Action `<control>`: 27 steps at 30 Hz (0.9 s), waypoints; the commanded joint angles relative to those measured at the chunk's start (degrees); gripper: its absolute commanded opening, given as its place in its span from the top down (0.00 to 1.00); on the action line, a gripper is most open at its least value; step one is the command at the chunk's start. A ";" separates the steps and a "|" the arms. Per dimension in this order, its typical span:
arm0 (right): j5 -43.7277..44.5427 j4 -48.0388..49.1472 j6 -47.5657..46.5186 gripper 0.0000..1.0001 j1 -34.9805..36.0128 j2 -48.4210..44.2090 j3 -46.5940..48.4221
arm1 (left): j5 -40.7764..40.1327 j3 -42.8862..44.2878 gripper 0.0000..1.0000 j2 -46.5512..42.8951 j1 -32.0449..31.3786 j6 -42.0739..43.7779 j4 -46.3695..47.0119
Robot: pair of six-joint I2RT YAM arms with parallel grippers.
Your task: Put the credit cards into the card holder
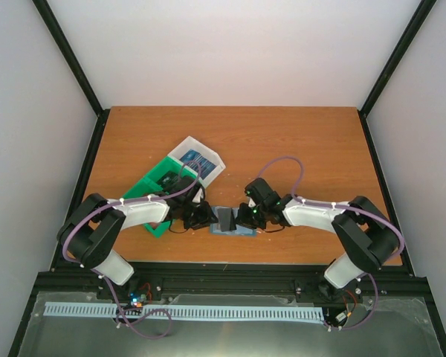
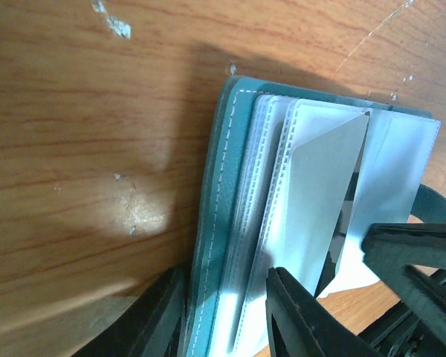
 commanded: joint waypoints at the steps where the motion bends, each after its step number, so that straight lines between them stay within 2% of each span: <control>1: 4.17 1.57 -9.74 0.91 0.46 -4.01 -0.20 | -0.59 -1.10 0.67 0.77 -0.48 0.24 -2.43; 4: 1.78 3.97 -8.94 0.88 0.72 -3.82 -1.25 | -0.18 -0.94 0.66 0.32 -0.47 1.12 -2.86; 9: 6.91 -0.29 -7.77 0.87 1.43 -5.64 0.09 | -0.51 -1.23 0.65 -1.27 -0.47 3.53 -3.59; 13: 6.85 -4.72 -8.60 0.88 2.86 -5.15 1.14 | -0.01 -3.23 0.69 -2.43 -0.50 4.53 -3.23; 17: 4.63 -2.91 -5.51 0.92 5.71 -4.32 -1.15 | -0.74 -5.09 0.72 -3.54 -0.53 5.22 -2.36; 22: 6.91 0.38 -3.10 0.93 8.51 -2.73 -1.47 | -0.28 -6.34 0.72 -3.91 -0.50 5.90 1.41; 27: 10.14 -0.16 -3.59 0.96 9.55 0.27 0.04 | -3.97 -5.95 0.72 -4.66 -0.57 6.30 1.30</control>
